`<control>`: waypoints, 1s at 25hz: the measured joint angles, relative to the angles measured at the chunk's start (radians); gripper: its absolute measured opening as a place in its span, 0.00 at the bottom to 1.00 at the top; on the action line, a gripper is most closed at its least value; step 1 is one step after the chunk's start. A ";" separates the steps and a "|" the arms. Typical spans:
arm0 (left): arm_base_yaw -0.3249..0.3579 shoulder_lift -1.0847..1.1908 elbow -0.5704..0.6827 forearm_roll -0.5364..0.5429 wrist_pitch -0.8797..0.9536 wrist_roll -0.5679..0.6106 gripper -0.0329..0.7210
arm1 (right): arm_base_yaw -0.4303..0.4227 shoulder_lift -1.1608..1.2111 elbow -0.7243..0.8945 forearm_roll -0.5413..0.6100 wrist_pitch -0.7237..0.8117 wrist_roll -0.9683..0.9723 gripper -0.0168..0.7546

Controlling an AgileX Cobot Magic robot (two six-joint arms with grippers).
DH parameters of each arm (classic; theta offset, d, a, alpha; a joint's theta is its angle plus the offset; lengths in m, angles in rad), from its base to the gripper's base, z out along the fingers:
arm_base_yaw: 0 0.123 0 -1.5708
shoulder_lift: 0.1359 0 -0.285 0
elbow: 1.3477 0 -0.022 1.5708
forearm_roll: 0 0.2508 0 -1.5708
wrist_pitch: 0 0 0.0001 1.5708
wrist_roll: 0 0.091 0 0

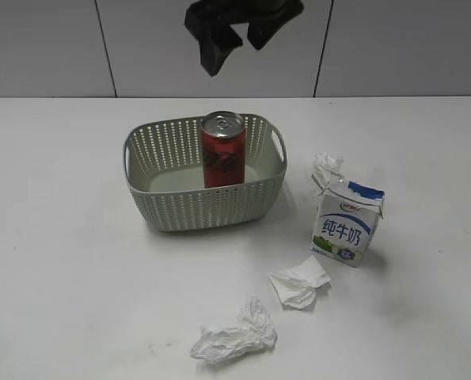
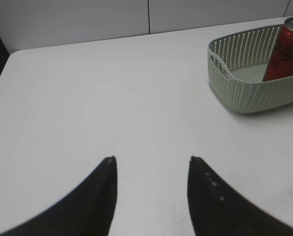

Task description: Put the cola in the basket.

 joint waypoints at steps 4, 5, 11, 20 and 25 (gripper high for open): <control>0.000 0.000 0.000 0.000 0.000 0.000 0.53 | -0.031 -0.053 0.000 0.002 0.000 0.020 0.79; 0.000 0.000 0.000 0.000 0.000 0.000 0.53 | -0.049 -0.060 0.004 0.012 0.000 0.023 0.79; 0.000 0.000 0.000 0.000 0.000 0.000 0.53 | -0.255 -0.104 0.102 0.020 -0.003 0.044 0.79; 0.000 0.000 0.000 0.000 0.000 0.000 0.53 | -0.565 -0.255 0.285 0.019 -0.003 0.059 0.79; 0.000 0.000 0.000 0.000 0.000 0.000 0.53 | -0.626 -0.399 0.475 0.012 -0.004 0.070 0.79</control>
